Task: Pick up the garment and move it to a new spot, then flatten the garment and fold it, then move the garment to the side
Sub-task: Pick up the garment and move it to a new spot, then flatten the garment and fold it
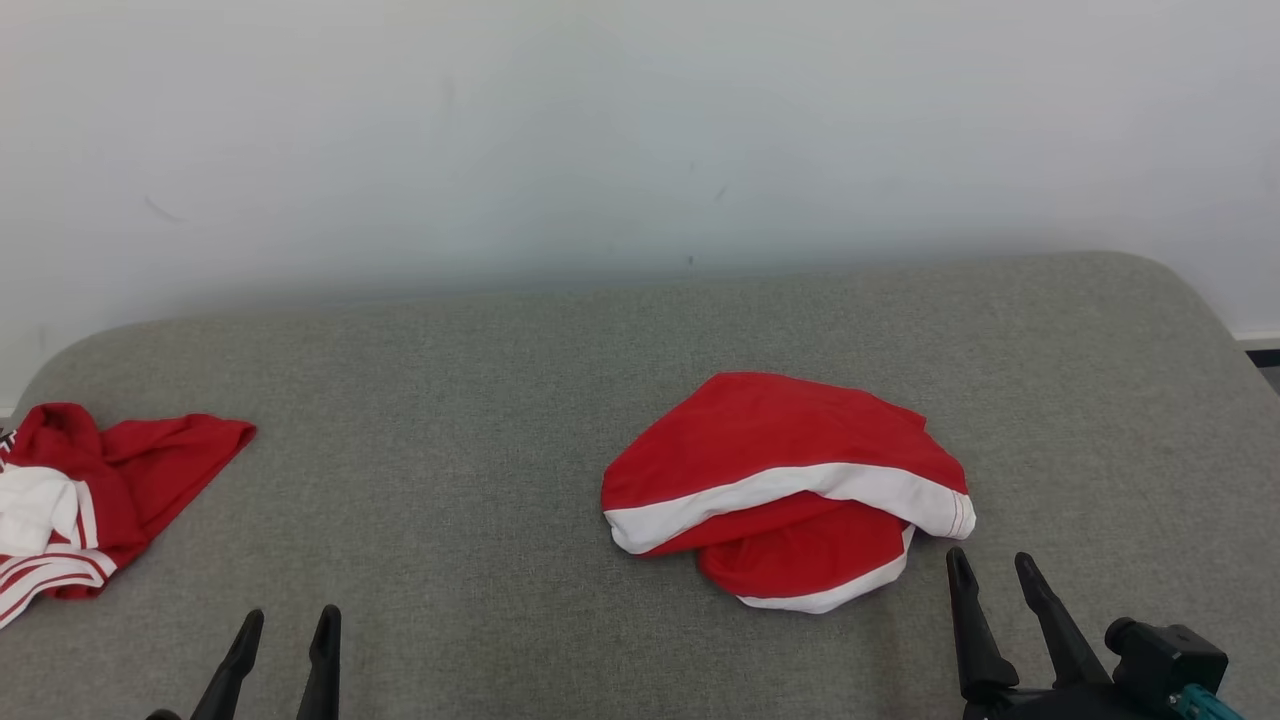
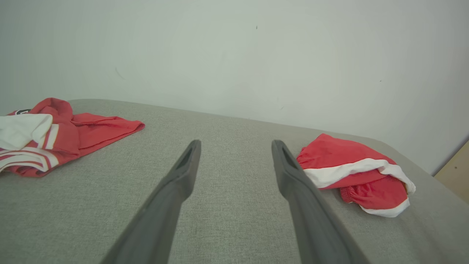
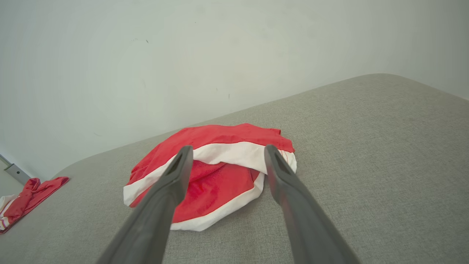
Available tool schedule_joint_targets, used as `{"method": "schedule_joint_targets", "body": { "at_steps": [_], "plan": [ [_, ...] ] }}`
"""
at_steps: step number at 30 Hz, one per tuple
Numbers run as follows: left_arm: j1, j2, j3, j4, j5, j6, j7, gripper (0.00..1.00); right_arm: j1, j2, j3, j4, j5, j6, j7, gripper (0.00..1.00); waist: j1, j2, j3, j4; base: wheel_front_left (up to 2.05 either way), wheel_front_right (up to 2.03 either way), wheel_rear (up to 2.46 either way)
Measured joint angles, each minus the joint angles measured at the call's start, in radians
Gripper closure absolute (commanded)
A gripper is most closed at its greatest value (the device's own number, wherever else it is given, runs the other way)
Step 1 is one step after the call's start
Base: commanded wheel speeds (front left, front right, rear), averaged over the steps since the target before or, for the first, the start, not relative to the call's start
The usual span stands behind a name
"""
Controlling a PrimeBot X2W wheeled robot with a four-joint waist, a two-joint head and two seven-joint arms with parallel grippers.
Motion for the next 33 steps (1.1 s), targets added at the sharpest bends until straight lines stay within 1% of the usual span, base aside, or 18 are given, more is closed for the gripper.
{"method": "schedule_joint_targets", "body": {
  "at_steps": [9,21,24,27,30,31,33],
  "plan": [
    [0.008,-0.017,0.023,-0.036,0.007,0.0,0.0,0.0,-0.008,-0.001,0.005,0.006,0.0,0.0,0.0,0.0,0.0,0.0,0.01,-0.008,0.0,0.0,0.0],
    [0.016,-0.026,0.028,-0.061,0.027,0.001,0.003,0.0,-0.02,-0.002,0.016,0.01,-0.003,0.002,-0.001,0.0,0.0,0.0,0.014,-0.007,0.0,0.0,0.0],
    [0.002,-0.026,-0.004,-0.052,0.05,0.001,0.04,0.0,-0.036,-0.021,0.017,0.007,-0.022,0.001,0.008,0.0,0.0,0.0,0.019,-0.006,0.0,0.0,0.0],
    [-0.067,-0.027,-0.038,-0.008,0.056,-0.002,0.097,0.0,-0.073,-0.043,0.022,0.014,-0.028,0.0,0.046,0.0,0.0,0.0,0.029,-0.004,0.0,0.0,0.0],
    [-0.159,-0.036,-0.06,0.052,0.054,-0.019,0.159,0.0,-0.129,-0.066,0.027,0.036,-0.034,0.0,0.103,0.0,0.0001,0.0,0.044,-0.003,0.0,0.0,0.0],
    [-0.219,-0.049,-0.082,0.099,0.051,-0.032,0.212,0.0,-0.156,-0.079,0.026,0.057,-0.034,-0.001,0.152,0.0,0.0,0.0,0.058,-0.002,0.0,0.0,0.0],
    [-0.275,-0.073,-0.104,0.148,0.043,-0.041,0.261,0.0,-0.178,-0.091,0.027,0.084,-0.033,-0.001,0.202,0.0,0.0001,0.0,0.075,-0.001,0.0,0.0,0.0]
  ]
}}
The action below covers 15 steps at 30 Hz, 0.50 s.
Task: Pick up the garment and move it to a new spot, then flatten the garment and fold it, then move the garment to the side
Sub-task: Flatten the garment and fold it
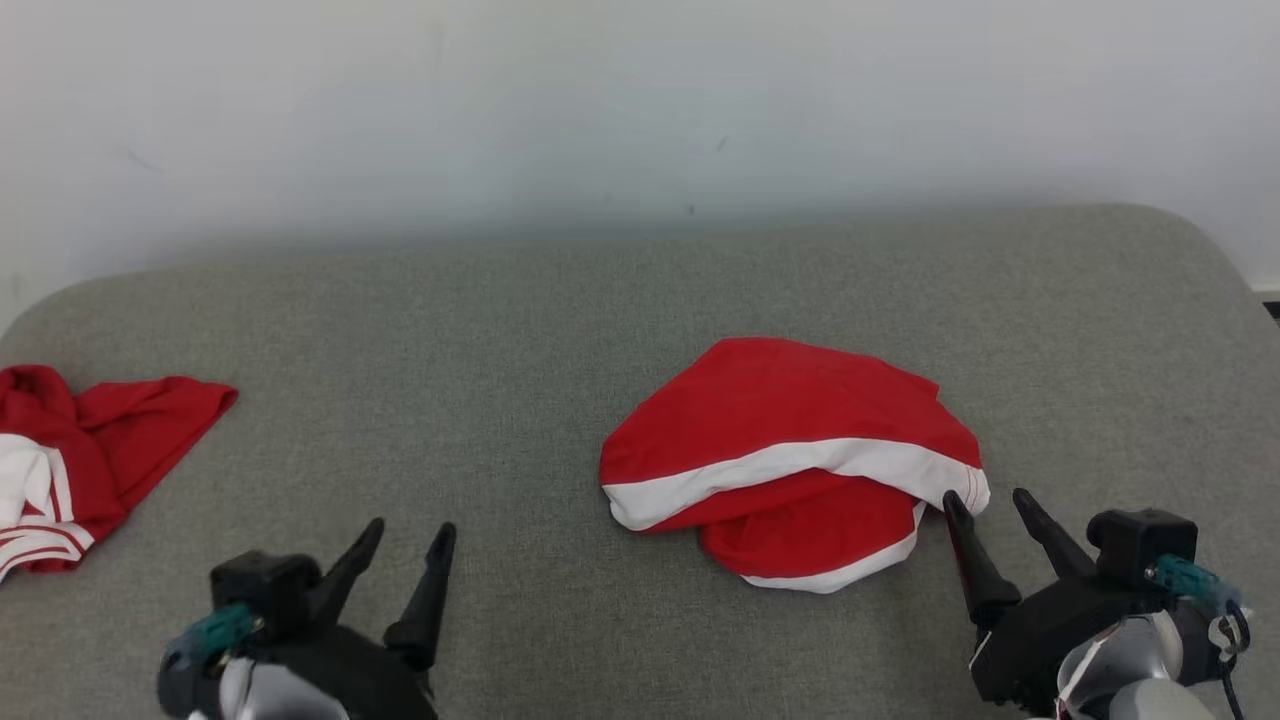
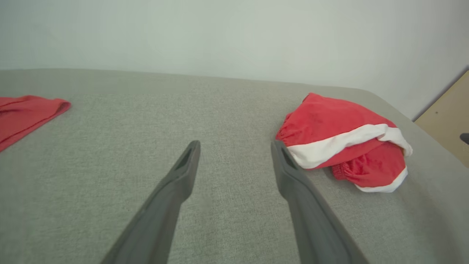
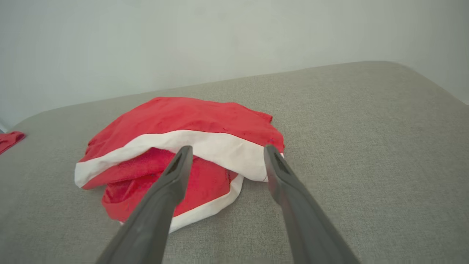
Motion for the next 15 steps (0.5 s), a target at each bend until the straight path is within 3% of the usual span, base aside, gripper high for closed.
{"method": "schedule_joint_targets", "body": {
  "at_steps": [8,15],
  "plan": [
    [-0.197,-0.09,-0.075,0.179,-0.004,-0.035,0.167,0.0,-0.118,-0.019,0.004,0.082,0.003,-0.021,0.16,0.0,0.0001,0.0,0.086,0.0,0.0,0.0,0.0],
    [-0.298,-0.141,-0.095,0.295,-0.025,-0.066,0.243,0.0,-0.2,-0.028,0.026,0.128,-0.019,-0.028,0.241,0.0,0.0002,0.0001,0.162,-0.014,0.0,0.0,0.0]
  ]
}}
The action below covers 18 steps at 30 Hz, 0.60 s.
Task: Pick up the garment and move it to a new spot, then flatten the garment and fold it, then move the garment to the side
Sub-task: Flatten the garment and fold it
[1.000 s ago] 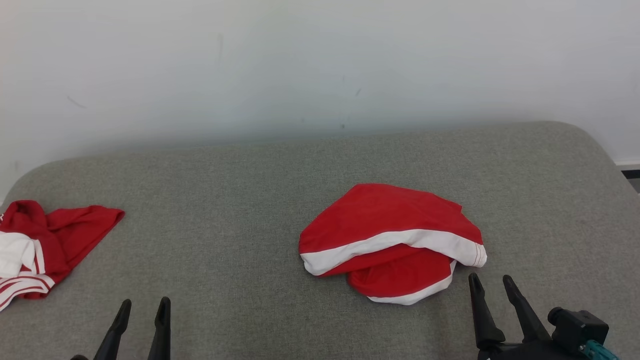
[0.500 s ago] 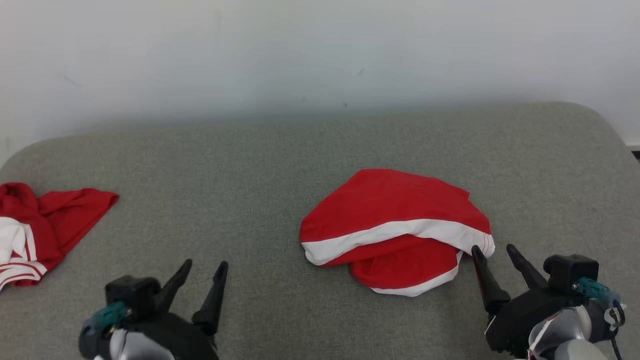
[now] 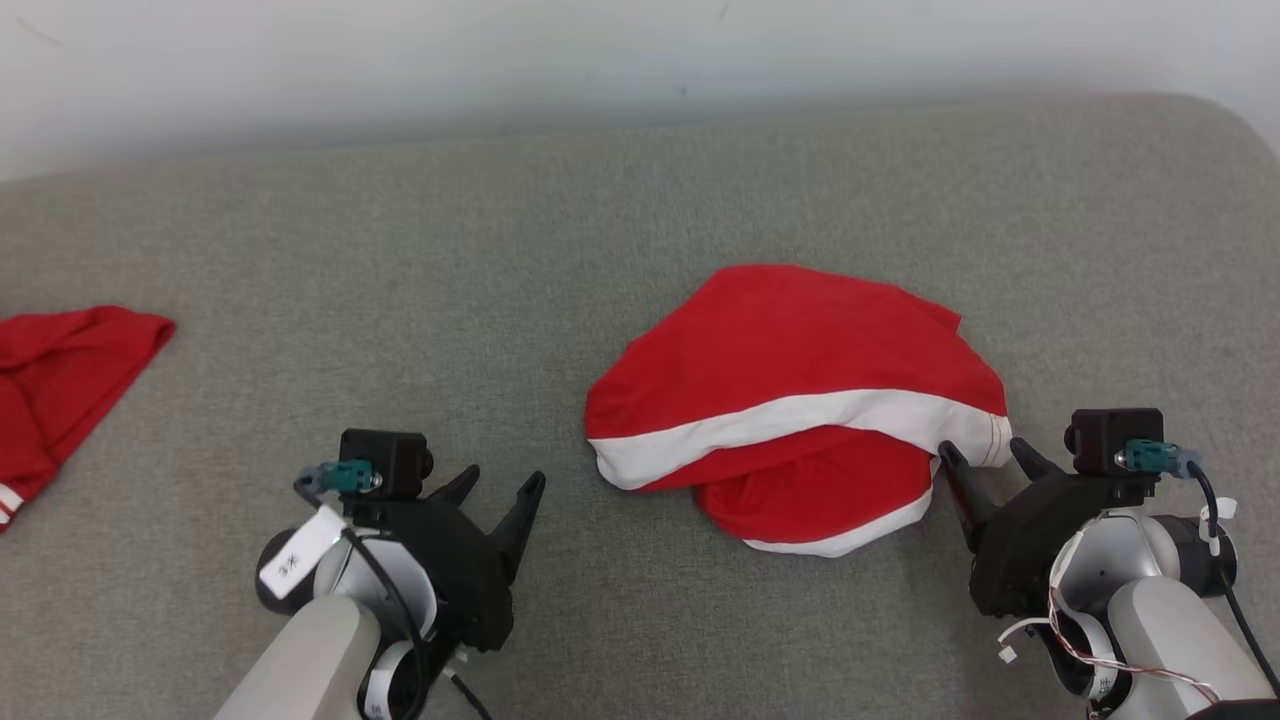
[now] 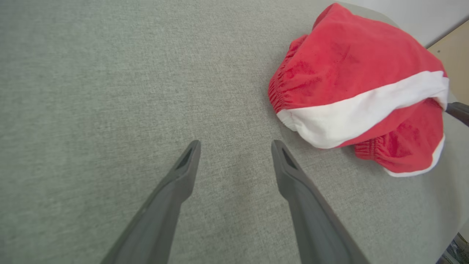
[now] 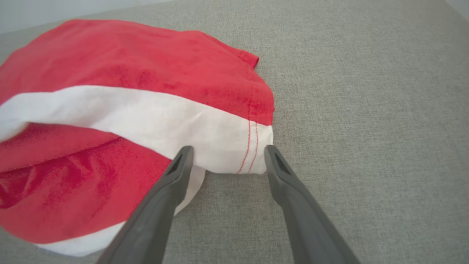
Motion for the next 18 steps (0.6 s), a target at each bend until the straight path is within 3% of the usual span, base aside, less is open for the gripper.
{"method": "schedule_joint_targets", "body": {
  "at_steps": [10,18],
  "plan": [
    [-0.074,-0.09,-0.036,0.103,-0.032,-0.074,0.029,0.0,-0.027,0.001,-0.023,0.06,0.0,-0.011,0.024,0.0,0.0,0.0,0.049,-0.025,0.0,0.0,0.0],
    [-0.111,-0.091,-0.034,0.161,-0.039,-0.096,0.016,0.0,-0.049,0.018,-0.021,0.076,0.001,-0.013,0.03,0.0,-0.0002,0.0,0.042,-0.023,0.0,0.0,0.0]
  ]
}}
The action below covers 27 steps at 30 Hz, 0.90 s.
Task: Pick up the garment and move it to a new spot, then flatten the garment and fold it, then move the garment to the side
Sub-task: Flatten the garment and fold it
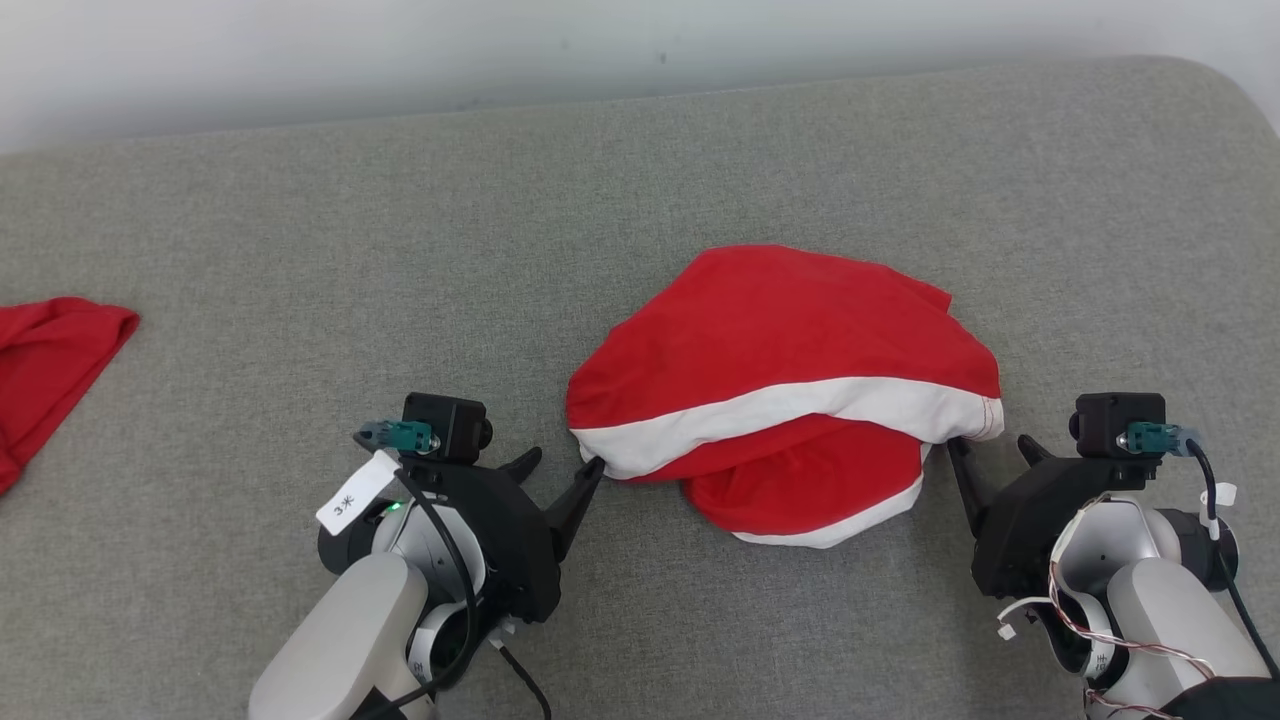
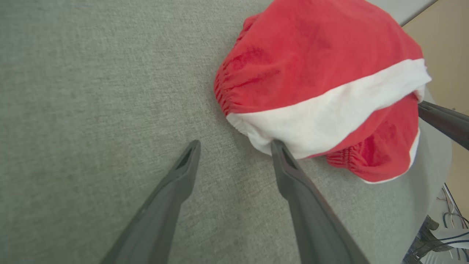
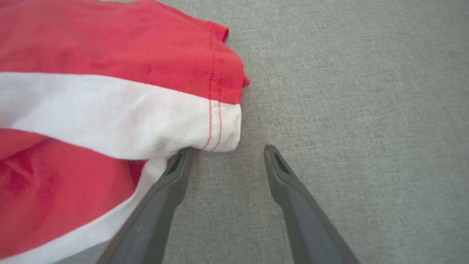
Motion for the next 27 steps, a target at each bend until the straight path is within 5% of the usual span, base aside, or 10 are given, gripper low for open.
{"method": "schedule_joint_targets", "body": {
  "at_steps": [20,21,22,23,25,26,27],
  "plan": [
    [-0.034,-0.02,-0.03,0.055,-0.062,-0.043,-0.048,0.0,-0.032,-0.004,0.027,-0.011,0.036,0.084,-0.012,0.0,0.0,0.0,0.002,0.002,0.0,0.0,0.0],
    [-0.039,-0.02,-0.032,0.055,-0.062,-0.043,-0.053,0.0,-0.032,-0.004,0.026,-0.011,0.036,0.087,-0.014,0.2,-0.0001,0.0,0.002,0.002,0.0,0.0,0.0],
    [-0.044,-0.021,-0.034,0.056,-0.064,-0.043,-0.054,0.0,-0.032,-0.004,0.026,-0.011,0.036,0.087,-0.016,0.51,-0.0001,0.0,0.002,0.001,0.0,0.0,0.0],
    [-0.046,-0.021,-0.035,0.057,-0.066,-0.043,-0.055,0.0,-0.032,-0.004,0.026,-0.01,0.036,0.088,-0.016,0.54,-0.0001,0.0,0.002,0.001,0.0,0.0,0.0],
    [-0.048,-0.021,-0.04,0.062,-0.07,-0.043,-0.063,0.53,-0.032,-0.003,0.023,-0.006,0.046,0.088,-0.016,0.58,-0.0001,0.0,0.002,0.001,0.0,0.0,0.0],
    [-0.048,-0.021,-0.042,0.065,-0.071,-0.043,-0.063,0.59,-0.032,-0.003,0.022,-0.002,0.048,0.088,-0.016,0.53,-0.0001,0.0,0.002,0.0,0.0,0.0,0.0],
    [-0.048,-0.021,-0.046,0.069,-0.071,-0.043,-0.063,0.55,-0.032,-0.003,0.021,0.003,0.05,0.088,-0.016,0.48,-0.0001,0.0,0.001,0.0,0.0,0.0,0.0]
  ]
}}
